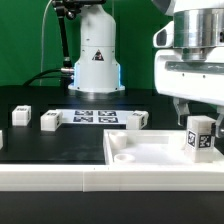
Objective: Assemble one leg
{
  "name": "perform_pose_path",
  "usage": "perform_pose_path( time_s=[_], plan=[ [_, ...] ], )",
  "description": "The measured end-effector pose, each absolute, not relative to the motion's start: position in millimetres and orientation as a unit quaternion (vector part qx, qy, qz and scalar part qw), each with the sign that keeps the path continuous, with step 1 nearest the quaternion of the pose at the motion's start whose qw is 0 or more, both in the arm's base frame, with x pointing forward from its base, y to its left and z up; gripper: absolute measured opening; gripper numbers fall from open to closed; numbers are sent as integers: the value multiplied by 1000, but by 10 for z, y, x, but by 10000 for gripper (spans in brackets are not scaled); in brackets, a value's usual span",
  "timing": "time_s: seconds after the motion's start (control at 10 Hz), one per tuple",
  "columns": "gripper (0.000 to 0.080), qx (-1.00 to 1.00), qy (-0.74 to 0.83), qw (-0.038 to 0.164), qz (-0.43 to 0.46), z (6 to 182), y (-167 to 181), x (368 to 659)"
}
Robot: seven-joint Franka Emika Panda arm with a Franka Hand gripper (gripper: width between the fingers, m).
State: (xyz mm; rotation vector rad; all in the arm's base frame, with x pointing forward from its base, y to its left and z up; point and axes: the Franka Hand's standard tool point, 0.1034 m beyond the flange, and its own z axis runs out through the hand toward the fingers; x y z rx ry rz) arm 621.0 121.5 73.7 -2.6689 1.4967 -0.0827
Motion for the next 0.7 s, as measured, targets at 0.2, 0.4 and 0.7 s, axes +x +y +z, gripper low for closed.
perform_pose_path(
  time_s=[0.2,0.4,0.7],
  plan=[
    [647,-918,395,31,-22,755,1228,6209],
    [649,-953,300,22,-18,762,1209,6247],
    [649,-980,197,16,-20,758,1174,6252]
  ],
)
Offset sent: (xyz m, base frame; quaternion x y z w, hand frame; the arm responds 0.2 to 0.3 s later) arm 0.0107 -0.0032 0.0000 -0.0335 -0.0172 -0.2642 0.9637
